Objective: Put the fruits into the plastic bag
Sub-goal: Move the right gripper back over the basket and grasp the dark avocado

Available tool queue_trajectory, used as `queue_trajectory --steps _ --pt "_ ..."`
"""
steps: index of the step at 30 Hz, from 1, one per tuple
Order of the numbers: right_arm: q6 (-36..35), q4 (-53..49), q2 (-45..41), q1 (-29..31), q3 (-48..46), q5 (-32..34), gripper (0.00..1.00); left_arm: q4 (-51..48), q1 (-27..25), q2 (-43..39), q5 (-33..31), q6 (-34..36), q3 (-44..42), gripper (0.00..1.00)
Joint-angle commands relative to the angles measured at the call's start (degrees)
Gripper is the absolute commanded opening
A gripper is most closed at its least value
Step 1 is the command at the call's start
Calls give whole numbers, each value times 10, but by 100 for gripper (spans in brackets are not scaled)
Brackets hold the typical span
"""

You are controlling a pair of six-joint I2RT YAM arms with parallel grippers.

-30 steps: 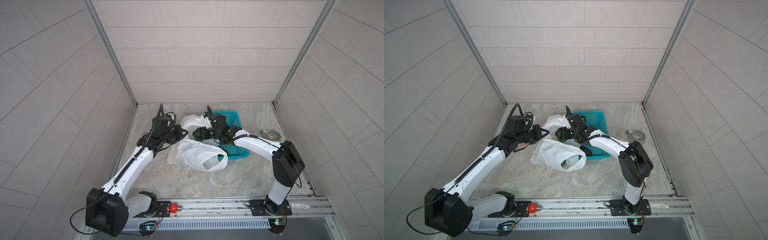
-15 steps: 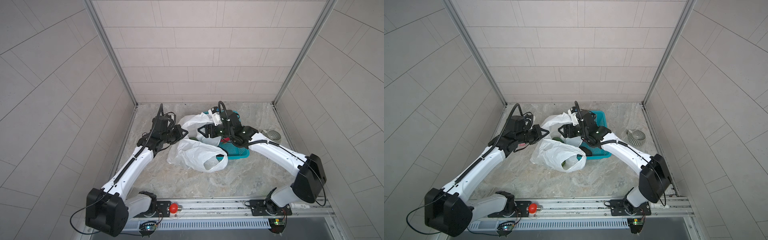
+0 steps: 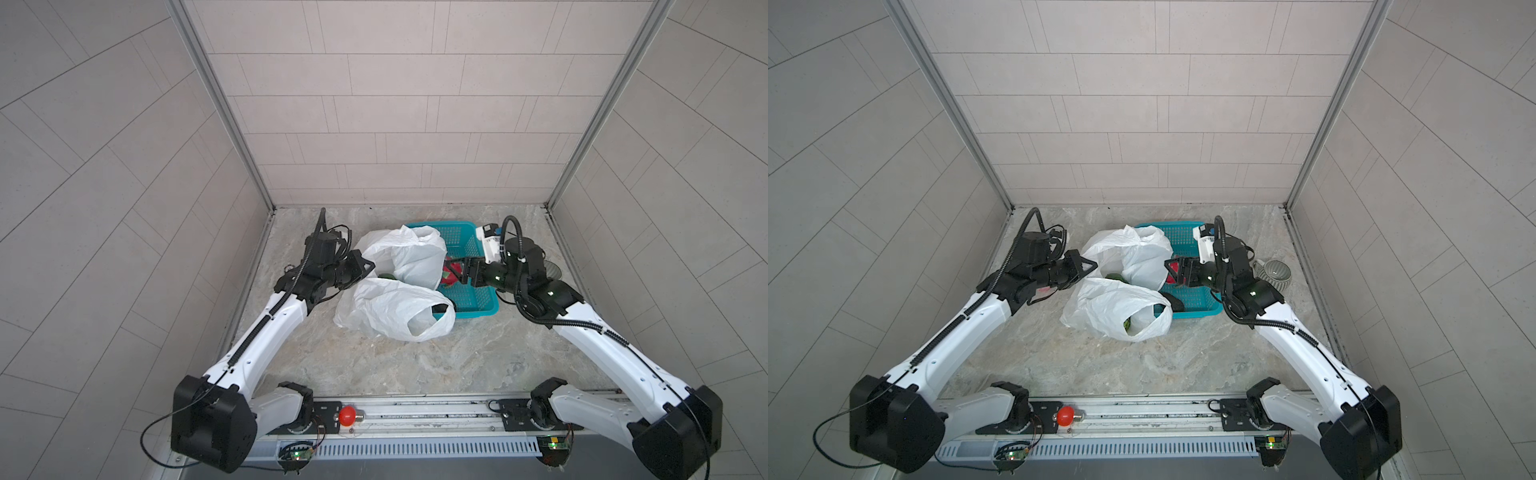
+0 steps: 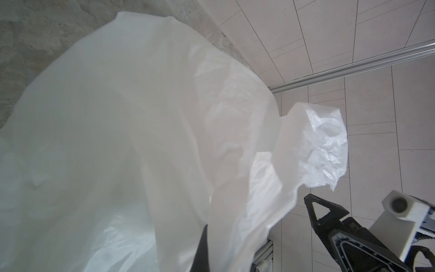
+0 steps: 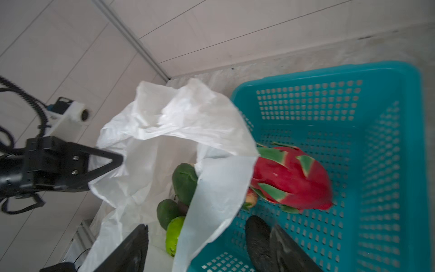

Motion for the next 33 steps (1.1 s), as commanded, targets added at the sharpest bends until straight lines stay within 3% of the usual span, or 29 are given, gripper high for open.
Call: queue_trajectory --steps 1,4,9,15,25,29,33 --pt "9 -60 1 -14 -14 93 78 3 0 -2 -4 0 0 0" --pt "-6 -96 41 -14 -9 118 78 4 1 -2 -3 1 1 0" --pt "2 -112 132 1 3 59 77 -2 1 -7 -6 3 0 0" --pt "-43 -169 244 60 57 26 77 -4 1 -11 -7 5 -4 0" --pt "-69 -178 346 87 87 71 77 -5 1 -11 -4 7 -2 0" --pt "-79 -157 363 88 83 82 73 -5 1 -10 -4 8 -3 0" --pt "-82 -145 367 88 82 95 62 -6 1 -11 -5 8 -2 0"
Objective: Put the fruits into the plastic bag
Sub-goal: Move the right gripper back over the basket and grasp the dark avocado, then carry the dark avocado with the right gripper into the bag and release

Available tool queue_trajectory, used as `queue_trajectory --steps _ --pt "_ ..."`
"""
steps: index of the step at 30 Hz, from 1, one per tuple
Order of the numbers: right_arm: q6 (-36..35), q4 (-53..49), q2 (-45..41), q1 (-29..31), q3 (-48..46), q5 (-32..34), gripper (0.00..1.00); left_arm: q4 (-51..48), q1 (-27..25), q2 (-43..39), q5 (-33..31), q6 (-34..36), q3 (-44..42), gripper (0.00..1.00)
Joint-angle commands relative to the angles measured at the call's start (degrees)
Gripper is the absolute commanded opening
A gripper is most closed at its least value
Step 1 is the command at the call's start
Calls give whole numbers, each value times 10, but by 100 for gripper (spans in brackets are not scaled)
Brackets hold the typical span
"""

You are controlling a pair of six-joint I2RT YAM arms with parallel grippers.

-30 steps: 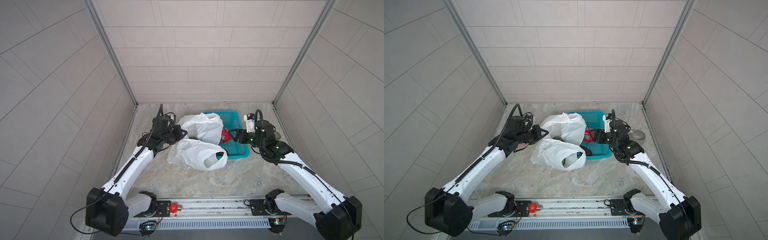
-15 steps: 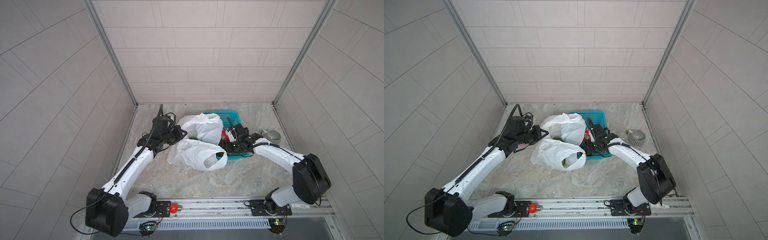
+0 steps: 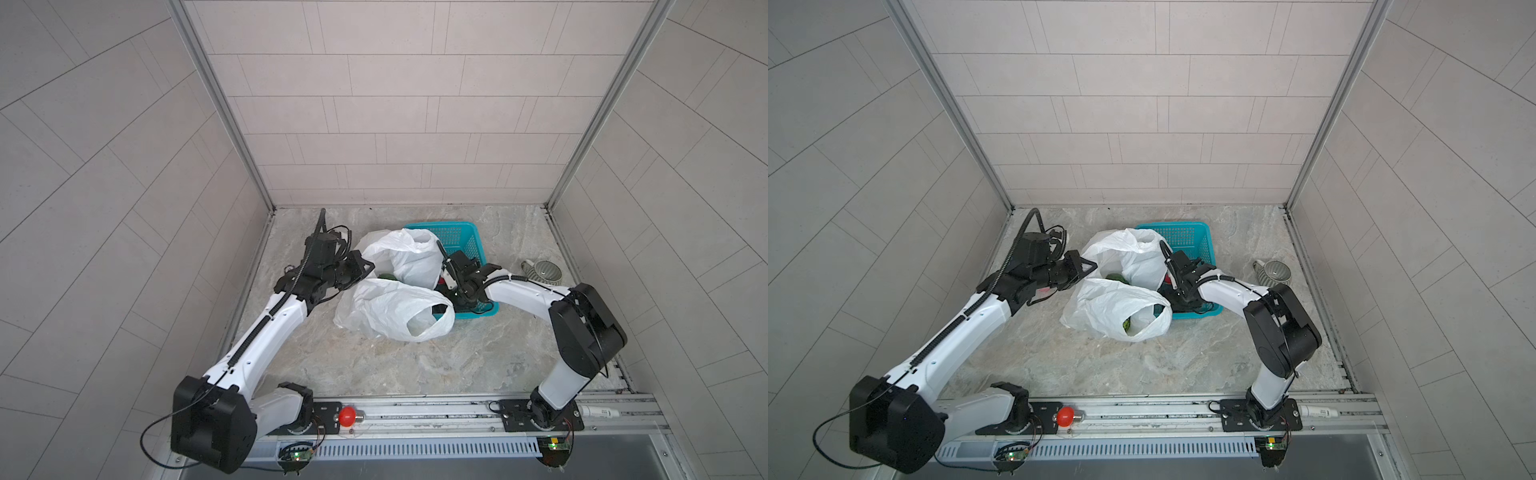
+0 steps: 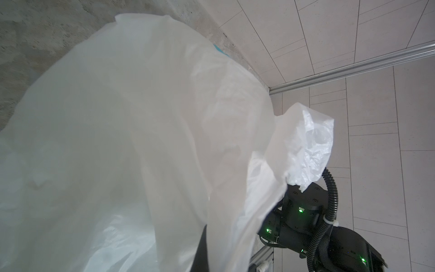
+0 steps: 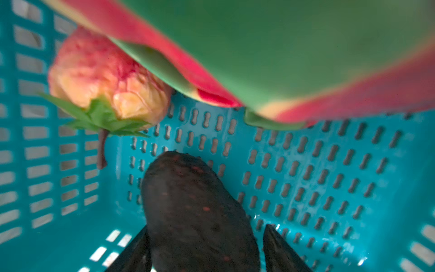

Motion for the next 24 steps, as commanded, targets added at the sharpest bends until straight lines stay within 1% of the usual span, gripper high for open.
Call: queue_trajectory --steps 1,2,4,5,7,10,13,20,22,24 --pt "-11 1 3 3 0 26 58 -3 1 -11 -4 7 -2 0" --pt "-11 4 2 3 -1 26 56 -4 1 -11 -4 8 -2 0" --pt "-11 12 -2 2 -5 21 44 -4 1 -9 -4 8 -1 0" --pt "-9 14 -6 1 -8 20 40 -3 1 -8 -3 7 0 0" --pt "-6 17 -17 -1 -13 21 34 -4 1 -8 -3 7 0 0" --pt "-2 22 -53 -13 -25 13 32 -3 1 -8 -2 7 0 0" --pt "2 25 -107 -32 -35 -3 31 -4 1 -8 -1 8 2 0" --pt "39 38 -227 -113 -54 -100 29 -4 1 -4 1 9 6 0" --pt "55 59 -260 -123 -66 -115 26 -3 1 -2 2 9 7 0" --pt "56 98 -294 -124 -86 -135 24 -1 1 1 4 9 9 0"
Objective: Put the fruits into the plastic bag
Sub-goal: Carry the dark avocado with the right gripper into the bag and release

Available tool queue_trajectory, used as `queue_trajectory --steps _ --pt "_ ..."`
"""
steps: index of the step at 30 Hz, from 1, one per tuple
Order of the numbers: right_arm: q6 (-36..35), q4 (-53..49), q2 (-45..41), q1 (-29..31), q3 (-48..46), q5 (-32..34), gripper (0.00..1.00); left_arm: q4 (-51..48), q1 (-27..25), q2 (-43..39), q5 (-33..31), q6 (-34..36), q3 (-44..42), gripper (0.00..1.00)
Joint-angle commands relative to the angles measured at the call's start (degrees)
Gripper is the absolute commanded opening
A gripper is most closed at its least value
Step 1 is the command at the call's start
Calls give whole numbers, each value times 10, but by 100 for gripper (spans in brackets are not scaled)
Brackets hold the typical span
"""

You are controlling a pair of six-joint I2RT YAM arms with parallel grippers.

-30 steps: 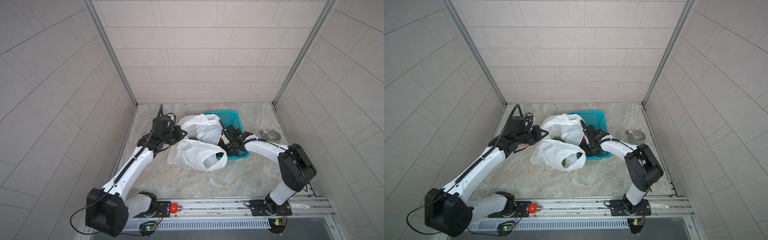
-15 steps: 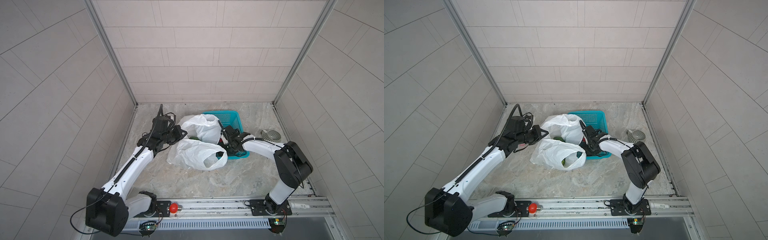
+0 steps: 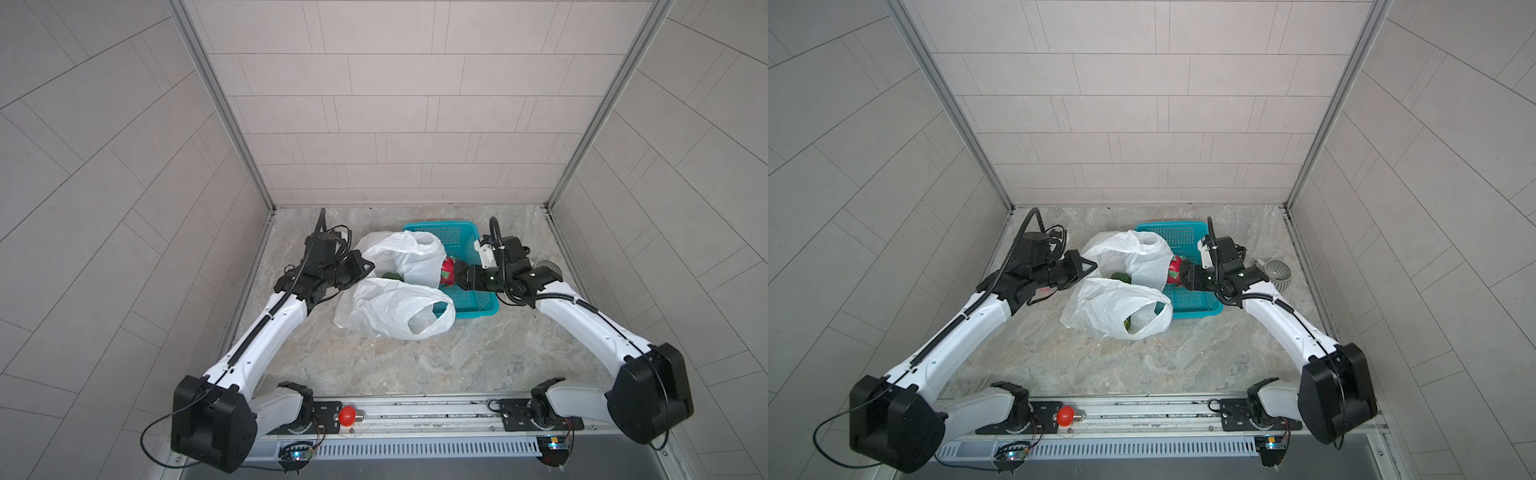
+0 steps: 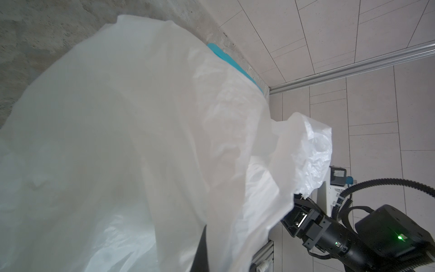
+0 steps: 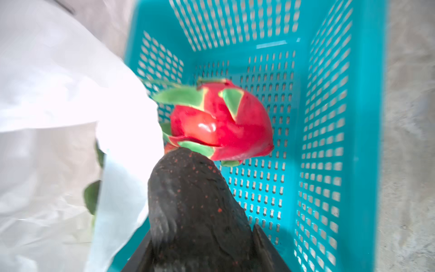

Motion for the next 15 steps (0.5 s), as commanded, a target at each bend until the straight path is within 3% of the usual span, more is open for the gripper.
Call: queue_trajectory --steps 1,5,9,15 --pt "19 74 -53 0 -38 -64 24 0 1 3 3 9 11 0" --pt "54 169 -99 2 -78 -128 22 2 1 10 8 10 16 0" --pt "69 202 -86 23 -84 -189 20 8 1 14 8 11 13 0" --pt "54 211 -34 96 -47 -172 20 11 1 9 10 10 8 0"
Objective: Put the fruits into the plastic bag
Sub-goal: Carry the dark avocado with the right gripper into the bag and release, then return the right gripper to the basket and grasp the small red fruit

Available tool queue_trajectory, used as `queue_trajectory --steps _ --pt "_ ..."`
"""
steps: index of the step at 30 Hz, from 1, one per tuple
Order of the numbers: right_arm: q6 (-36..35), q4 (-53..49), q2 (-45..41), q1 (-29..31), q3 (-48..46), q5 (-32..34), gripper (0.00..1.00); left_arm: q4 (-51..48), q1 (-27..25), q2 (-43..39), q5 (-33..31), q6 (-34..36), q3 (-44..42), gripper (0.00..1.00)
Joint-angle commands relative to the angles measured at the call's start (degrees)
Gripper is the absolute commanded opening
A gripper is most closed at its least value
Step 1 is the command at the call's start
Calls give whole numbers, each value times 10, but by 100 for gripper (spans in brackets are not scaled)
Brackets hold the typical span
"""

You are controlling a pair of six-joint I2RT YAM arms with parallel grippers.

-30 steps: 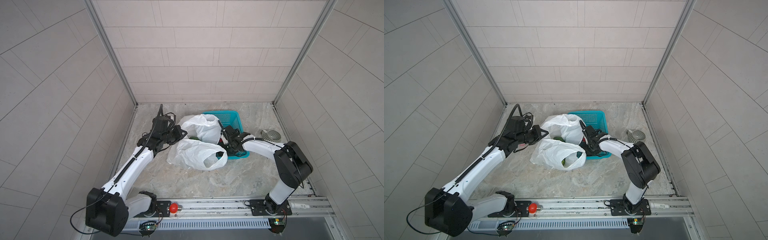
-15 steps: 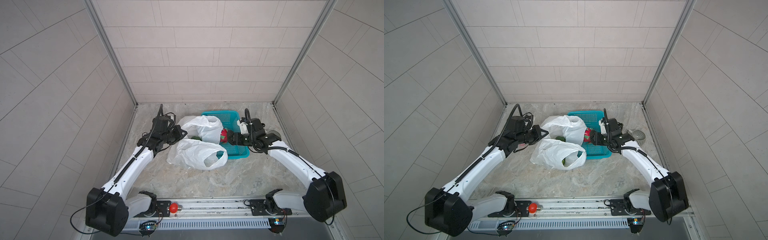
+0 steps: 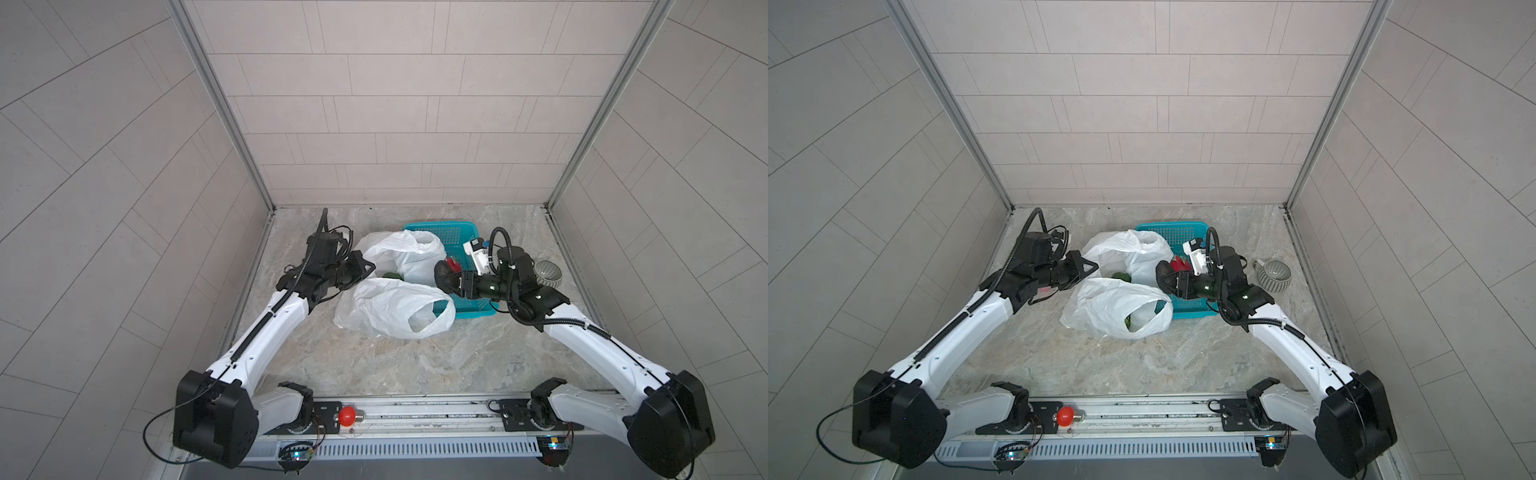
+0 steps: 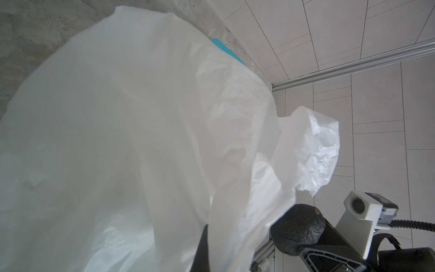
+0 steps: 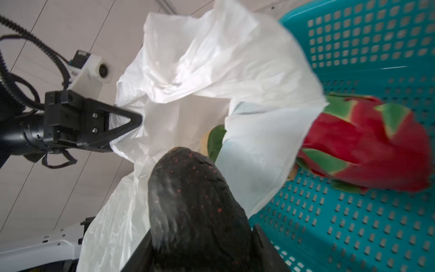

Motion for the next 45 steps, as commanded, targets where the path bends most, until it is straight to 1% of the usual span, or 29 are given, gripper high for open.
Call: queue_trajectory --steps 1,6,8,13,16,17,20,21,23,25,29,33,39,45 --pt "0 45 36 42 35 -4 20 9 1 -6 5 7 8 0" --pt "-20 37 132 105 113 25 21 -2 1 -19 2 8 8 0" --pt "-23 26 173 123 144 34 21 -23 1 -25 -3 13 16 0" --pt "-29 11 249 166 183 49 23 -66 0 -39 -23 35 35 0" --pt "-73 -53 285 191 218 69 26 -71 1 -40 -27 38 37 0" --pt "-83 -83 297 195 233 79 31 -70 1 -38 -26 38 36 0" --pt "-102 -136 320 199 261 84 53 -66 1 -34 -24 36 34 0" --pt "-103 -143 320 199 264 89 58 -65 1 -35 -24 35 34 0" --pt "-104 -146 313 199 261 104 66 -64 1 -35 -25 36 34 0" --pt "-106 -145 301 197 255 117 71 -66 1 -35 -24 38 34 0" --pt "-100 -145 271 180 242 130 77 -73 1 -35 -32 41 33 0" --pt "-98 -145 235 150 224 132 77 -82 1 -39 -47 43 31 0" --pt "-100 -142 147 90 187 116 75 -101 3 -54 -106 41 28 0" --pt "-82 -83 36 19 105 130 75 -103 13 -58 -126 28 27 0"
